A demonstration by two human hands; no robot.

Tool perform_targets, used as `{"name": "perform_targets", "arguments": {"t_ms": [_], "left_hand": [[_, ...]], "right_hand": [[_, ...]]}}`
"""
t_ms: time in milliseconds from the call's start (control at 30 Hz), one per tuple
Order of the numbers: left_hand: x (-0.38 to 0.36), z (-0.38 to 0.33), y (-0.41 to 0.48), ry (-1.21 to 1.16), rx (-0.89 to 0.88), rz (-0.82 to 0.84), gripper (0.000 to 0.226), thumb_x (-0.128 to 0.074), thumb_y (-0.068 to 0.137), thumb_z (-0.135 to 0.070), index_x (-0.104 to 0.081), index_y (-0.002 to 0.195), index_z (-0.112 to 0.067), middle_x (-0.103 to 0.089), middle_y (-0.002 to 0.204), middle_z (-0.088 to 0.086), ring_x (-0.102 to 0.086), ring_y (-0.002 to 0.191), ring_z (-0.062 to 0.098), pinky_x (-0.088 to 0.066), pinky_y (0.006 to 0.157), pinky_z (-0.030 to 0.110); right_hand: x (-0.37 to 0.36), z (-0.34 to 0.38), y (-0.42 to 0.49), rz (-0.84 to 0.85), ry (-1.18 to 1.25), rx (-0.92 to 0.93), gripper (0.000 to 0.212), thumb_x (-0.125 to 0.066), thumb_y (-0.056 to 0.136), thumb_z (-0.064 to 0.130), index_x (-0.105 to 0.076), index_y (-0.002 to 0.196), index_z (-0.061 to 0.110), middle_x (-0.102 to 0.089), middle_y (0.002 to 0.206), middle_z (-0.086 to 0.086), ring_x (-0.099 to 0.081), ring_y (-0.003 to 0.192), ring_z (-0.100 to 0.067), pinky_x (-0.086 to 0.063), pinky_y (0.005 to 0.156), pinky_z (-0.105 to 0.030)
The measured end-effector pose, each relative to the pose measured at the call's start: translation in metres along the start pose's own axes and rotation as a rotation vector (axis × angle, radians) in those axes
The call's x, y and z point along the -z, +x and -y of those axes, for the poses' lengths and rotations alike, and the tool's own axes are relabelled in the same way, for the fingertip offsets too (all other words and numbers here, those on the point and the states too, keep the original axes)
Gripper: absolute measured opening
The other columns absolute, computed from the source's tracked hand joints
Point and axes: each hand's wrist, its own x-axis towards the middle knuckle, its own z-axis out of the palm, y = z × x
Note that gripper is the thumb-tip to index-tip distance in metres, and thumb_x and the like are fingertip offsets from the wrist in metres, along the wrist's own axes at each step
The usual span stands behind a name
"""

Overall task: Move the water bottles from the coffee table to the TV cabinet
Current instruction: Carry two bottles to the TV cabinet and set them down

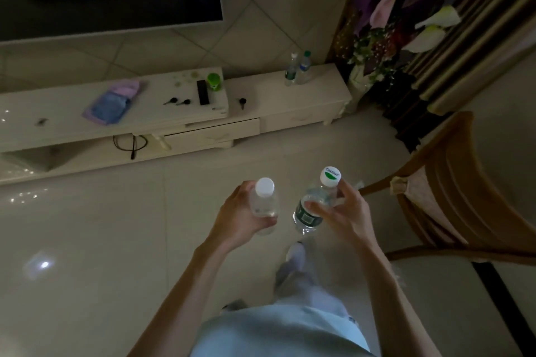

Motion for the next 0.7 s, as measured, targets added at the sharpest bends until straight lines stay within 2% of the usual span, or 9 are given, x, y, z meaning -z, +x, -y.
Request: {"name": "perform_targets", "arguments": {"t_ms": [100, 200, 267, 367, 533, 700], "left_hand": [[-0.009, -0.026, 0.041, -0.005, 0.004, -0.022, 0.072, -0.083, 0.061, -0.039, -0.050, 0.123, -0.025, -0.060, 0.119, -0.006, -0.058, 0.106, 0.017, -0.043, 0.081, 0.024], [-0.016, -0.055, 0.084, -0.017, 0.018, -0.044, 0.070, -0.084, 0.060, -0.036, -0.052, 0.121, -0.023, -0.062, 0.117, -0.004, -0.059, 0.105, 0.019, -0.043, 0.080, 0.025], [-0.020, -0.076, 0.110, -0.039, 0.028, -0.075, 0.072, -0.085, 0.060, -0.035, -0.051, 0.122, -0.023, -0.061, 0.116, -0.003, -0.058, 0.104, 0.019, -0.042, 0.080, 0.025], [-0.027, -0.100, 0.144, -0.084, 0.042, -0.085, 0.073, -0.084, 0.061, -0.034, -0.049, 0.124, -0.024, -0.060, 0.117, -0.003, -0.057, 0.105, 0.017, -0.044, 0.082, 0.027], [-0.034, -0.114, 0.198, -0.094, 0.081, -0.081, 0.072, -0.085, 0.058, -0.031, -0.052, 0.121, -0.023, -0.060, 0.119, -0.003, -0.058, 0.108, 0.018, -0.045, 0.086, 0.027], [-0.031, -0.113, 0.262, -0.048, 0.086, -0.045, 0.066, -0.083, 0.062, -0.030, -0.052, 0.119, -0.020, -0.058, 0.116, -0.001, -0.054, 0.101, 0.015, -0.039, 0.080, 0.024]], "right_hand": [[0.016, 0.008, 0.049, -0.001, -0.012, 0.065, 0.054, -0.081, 0.056, 0.053, -0.057, 0.101, 0.033, -0.063, 0.098, 0.006, -0.062, 0.093, -0.020, -0.056, 0.082, -0.048], [0.036, 0.025, 0.099, 0.051, -0.068, 0.139, 0.058, -0.086, 0.063, 0.039, -0.059, 0.113, 0.027, -0.053, 0.096, 0.015, -0.057, 0.100, -0.018, -0.051, 0.087, -0.039], [0.049, 0.035, 0.132, 0.077, -0.104, 0.183, 0.065, -0.085, 0.064, 0.038, -0.059, 0.121, 0.024, -0.053, 0.100, 0.016, -0.054, 0.102, -0.015, -0.046, 0.086, -0.031], [0.062, 0.044, 0.176, 0.105, -0.114, 0.214, 0.069, -0.084, 0.063, 0.041, -0.058, 0.124, 0.025, -0.056, 0.104, 0.017, -0.054, 0.102, -0.013, -0.049, 0.088, -0.034], [0.062, 0.044, 0.228, 0.134, -0.107, 0.153, 0.072, -0.087, 0.062, 0.038, -0.056, 0.126, 0.027, -0.050, 0.097, 0.028, -0.056, 0.105, -0.015, -0.051, 0.091, -0.039], [0.045, 0.036, 0.283, 0.180, -0.134, 0.055, 0.075, -0.085, 0.062, 0.043, -0.054, 0.129, 0.027, -0.058, 0.114, 0.015, -0.056, 0.109, -0.013, -0.049, 0.092, -0.033]]}}
